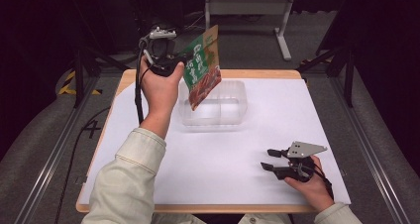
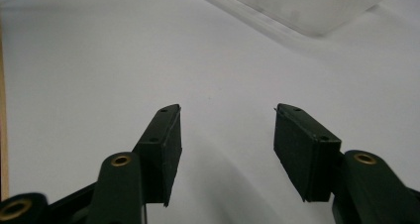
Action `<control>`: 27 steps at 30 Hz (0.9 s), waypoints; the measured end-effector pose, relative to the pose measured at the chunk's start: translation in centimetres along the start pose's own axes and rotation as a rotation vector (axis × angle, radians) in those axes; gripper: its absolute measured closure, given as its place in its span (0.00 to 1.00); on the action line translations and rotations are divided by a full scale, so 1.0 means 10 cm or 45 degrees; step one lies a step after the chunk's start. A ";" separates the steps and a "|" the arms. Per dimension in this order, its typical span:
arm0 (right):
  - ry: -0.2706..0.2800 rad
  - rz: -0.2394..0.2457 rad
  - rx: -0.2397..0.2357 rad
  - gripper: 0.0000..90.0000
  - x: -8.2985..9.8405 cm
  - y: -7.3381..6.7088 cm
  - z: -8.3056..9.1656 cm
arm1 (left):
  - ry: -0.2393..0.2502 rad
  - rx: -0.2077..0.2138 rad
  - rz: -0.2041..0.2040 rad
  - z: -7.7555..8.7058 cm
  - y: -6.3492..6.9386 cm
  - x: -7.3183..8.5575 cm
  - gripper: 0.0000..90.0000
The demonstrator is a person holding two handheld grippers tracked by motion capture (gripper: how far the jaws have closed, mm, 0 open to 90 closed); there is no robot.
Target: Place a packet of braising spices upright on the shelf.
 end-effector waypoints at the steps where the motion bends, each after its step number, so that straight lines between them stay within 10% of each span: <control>1: 0.000 0.000 0.000 0.49 0.00 0.00 0.00 | -0.004 -0.004 -0.004 -0.01 0.00 0.01 1.00; 27: -0.005 0.007 -0.006 0.49 0.00 -0.01 0.00 | -0.060 -0.058 0.017 -0.34 -0.08 0.27 1.00</control>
Point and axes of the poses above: each handheld gripper's, and its own axes: z roughly backward along the jaws, x roughly out of its underside, y roughly to its right, the point moved 5 cm from there along -z, roughly forward along the jaws, and after that the axes turned 2 degrees about -x, right-handed, at the moved point
